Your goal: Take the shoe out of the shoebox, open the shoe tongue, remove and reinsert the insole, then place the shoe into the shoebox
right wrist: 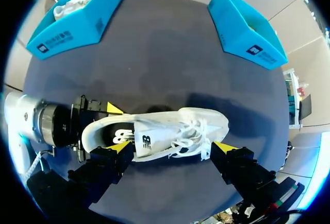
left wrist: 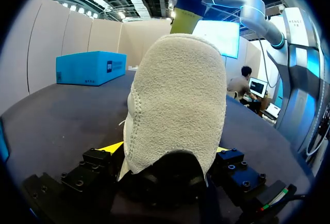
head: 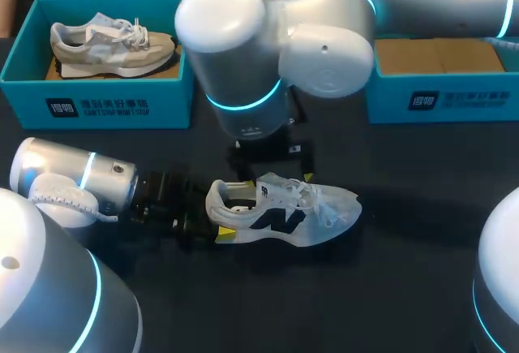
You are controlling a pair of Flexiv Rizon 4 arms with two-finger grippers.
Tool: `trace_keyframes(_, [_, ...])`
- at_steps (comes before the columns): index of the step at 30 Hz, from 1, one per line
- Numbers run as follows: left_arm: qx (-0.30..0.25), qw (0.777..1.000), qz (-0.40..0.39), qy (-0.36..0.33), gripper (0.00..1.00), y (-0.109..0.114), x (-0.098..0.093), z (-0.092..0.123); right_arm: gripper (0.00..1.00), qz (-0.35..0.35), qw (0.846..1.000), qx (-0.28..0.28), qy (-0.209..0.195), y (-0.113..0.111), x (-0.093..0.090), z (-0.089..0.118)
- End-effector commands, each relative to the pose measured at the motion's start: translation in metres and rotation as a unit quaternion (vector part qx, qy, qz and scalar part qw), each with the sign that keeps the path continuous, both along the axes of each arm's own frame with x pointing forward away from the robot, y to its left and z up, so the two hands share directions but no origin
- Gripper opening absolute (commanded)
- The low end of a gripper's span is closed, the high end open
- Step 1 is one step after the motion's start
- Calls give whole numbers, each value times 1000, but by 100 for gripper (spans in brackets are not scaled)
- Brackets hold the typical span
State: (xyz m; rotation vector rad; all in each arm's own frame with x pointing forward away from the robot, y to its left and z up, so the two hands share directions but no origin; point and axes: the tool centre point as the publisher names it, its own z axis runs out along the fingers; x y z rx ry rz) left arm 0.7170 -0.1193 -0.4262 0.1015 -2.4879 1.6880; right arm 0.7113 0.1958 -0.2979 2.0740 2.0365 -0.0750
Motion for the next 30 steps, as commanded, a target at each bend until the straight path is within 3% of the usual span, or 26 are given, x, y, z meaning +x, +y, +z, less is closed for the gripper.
trace_keyframes(1, [1, 1000, 0, 0, 0, -1, 2, -2, 100, -19, 999, -39, -11, 9, -5, -13])
trace_keyframes(16, [1, 1000, 0, 0, 0, -1, 2, -2, 100, -11, 999, -44, 1, 29, -7, -28])
trace_keyframes(30, [1, 1000, 0, 0, 0, -1, 2, -2, 100, -27, 991, -131, -15, 36, -6, -41])
